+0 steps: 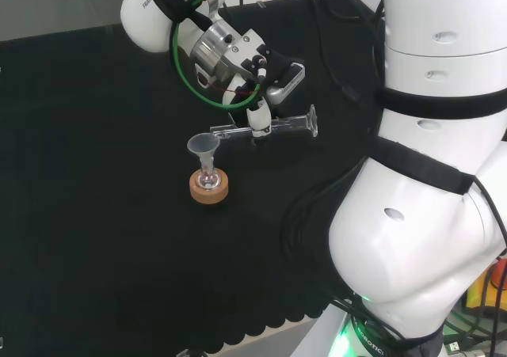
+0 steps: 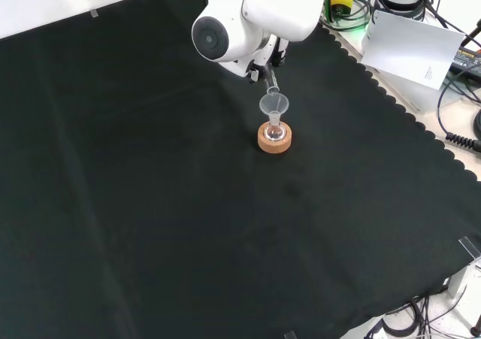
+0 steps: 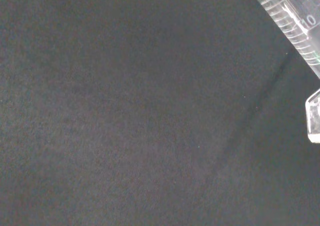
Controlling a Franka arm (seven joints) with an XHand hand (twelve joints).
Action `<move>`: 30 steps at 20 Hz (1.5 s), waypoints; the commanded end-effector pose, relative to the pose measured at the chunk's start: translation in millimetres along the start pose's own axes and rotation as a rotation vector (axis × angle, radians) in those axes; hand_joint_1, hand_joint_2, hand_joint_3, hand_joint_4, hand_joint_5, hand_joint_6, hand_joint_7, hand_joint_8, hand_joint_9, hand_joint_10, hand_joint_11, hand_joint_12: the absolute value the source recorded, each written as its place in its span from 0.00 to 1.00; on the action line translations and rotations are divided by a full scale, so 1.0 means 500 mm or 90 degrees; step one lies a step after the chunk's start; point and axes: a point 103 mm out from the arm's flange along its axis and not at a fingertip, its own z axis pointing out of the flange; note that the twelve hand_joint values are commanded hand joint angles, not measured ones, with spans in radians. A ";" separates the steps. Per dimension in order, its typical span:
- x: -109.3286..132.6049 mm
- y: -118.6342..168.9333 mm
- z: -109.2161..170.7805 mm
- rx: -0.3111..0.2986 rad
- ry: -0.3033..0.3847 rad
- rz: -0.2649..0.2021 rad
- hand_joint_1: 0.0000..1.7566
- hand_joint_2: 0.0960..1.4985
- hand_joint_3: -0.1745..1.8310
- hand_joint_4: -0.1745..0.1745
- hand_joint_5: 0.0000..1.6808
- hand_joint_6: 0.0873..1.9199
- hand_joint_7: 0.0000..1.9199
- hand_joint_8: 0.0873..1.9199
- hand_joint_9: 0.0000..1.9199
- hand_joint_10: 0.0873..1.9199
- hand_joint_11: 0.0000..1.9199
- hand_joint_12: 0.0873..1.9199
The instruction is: Pour the water from the graduated cylinder into the round-bottom flask.
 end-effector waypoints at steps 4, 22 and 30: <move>-0.001 0.001 -0.001 0.015 0.001 0.001 0.65 0.75 0.08 0.09 0.56 0.53 0.64 0.15 0.76 0.00 0.71 0.33; -0.008 0.005 -0.001 -0.023 0.017 -0.010 0.64 0.75 0.08 0.09 0.56 0.54 0.64 0.15 0.76 0.00 0.71 0.32; -0.035 0.002 0.029 -0.117 0.100 -0.041 0.64 0.75 0.08 0.09 0.56 0.54 0.64 0.15 0.76 0.00 0.71 0.32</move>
